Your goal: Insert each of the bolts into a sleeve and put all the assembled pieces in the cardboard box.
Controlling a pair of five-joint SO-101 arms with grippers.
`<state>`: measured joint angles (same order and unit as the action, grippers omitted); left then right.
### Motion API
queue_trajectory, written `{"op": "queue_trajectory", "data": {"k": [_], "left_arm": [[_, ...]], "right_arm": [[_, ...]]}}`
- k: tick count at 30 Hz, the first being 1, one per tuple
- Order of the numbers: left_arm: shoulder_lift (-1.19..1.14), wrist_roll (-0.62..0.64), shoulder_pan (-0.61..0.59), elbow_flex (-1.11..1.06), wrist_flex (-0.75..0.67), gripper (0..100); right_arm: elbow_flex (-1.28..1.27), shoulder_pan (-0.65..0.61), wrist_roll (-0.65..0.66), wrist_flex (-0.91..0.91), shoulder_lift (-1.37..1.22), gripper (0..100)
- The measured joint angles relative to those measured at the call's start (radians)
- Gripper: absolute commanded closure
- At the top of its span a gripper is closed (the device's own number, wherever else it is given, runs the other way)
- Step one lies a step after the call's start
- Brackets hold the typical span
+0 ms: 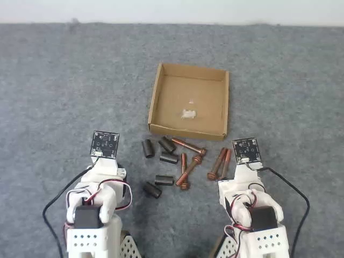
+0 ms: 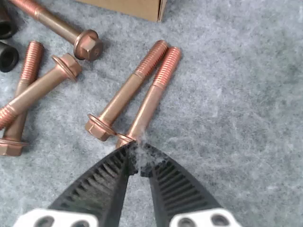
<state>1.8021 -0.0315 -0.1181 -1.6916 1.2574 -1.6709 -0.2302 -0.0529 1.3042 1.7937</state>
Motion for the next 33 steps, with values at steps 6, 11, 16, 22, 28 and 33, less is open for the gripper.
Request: {"op": "queue_trajectory", "data": {"k": [6, 11, 16, 22, 28, 33], "left_arm": [[0.000, 0.000, -0.017, 0.014, 0.000, 99], [0.000, 0.000, -0.173, 0.034, 0.000, 99], [0.000, 0.003, -0.328, 0.044, 0.000, 99], [0.000, -0.003, -0.347, 0.044, 0.000, 99], [0.000, -0.055, -0.347, 0.044, 0.000, 99], [0.000, -0.063, -0.348, 0.044, 0.000, 99]], "right_arm": [[0.000, 0.000, 0.000, 0.000, 0.000, 99.1], [0.005, 0.000, 0.000, 0.000, 0.000, 98.9], [0.006, 0.035, 0.000, -0.009, 0.000, 98.9], [0.006, 0.100, 0.054, -0.101, 0.006, 98.8], [0.006, 0.140, 0.427, -0.218, 0.006, 98.8], [0.032, 0.126, 0.512, -0.206, 0.006, 98.1]]}}
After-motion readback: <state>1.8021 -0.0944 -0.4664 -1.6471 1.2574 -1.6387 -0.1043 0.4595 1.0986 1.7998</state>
